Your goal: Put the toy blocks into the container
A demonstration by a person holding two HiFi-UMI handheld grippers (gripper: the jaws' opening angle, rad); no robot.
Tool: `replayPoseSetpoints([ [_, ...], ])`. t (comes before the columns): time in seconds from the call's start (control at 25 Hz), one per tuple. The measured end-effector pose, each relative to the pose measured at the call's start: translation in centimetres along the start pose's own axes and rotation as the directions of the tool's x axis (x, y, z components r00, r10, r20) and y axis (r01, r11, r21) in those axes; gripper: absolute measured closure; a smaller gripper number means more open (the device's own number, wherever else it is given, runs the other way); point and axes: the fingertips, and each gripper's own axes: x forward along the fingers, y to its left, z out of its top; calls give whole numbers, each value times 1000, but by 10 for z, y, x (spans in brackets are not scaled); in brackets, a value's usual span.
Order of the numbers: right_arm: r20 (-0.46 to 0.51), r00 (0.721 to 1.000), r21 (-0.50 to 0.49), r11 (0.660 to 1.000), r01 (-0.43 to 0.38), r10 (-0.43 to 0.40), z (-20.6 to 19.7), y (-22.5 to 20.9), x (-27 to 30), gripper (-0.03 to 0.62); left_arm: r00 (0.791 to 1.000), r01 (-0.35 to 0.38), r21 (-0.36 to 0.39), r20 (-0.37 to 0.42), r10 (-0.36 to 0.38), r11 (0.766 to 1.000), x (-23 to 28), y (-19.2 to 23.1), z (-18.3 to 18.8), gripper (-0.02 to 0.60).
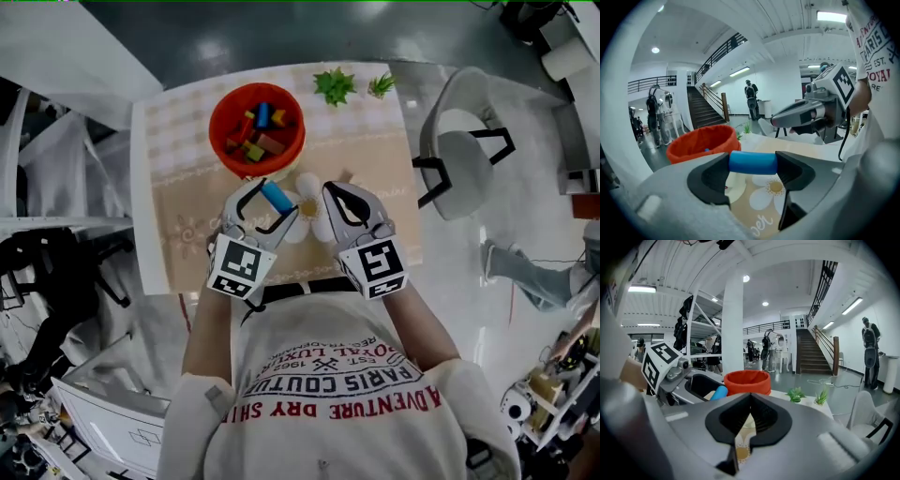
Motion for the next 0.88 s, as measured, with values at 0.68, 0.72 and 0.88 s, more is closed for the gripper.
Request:
replayPoseSetpoints([
  [0.68,78,996,-77,997,-32,38,46,-21,27,592,966,-256,-55,22,258,965,2,101,43,262],
  [0.72,74,997,-77,997,-31,37,46,-24,28,592,964,-265,-58,14,266,962,5,105,43,262],
  [0.88,54,998,-73,997,-31,35,42,-34,32,592,957,-290,-55,-24,289,955,15,115,37,262],
])
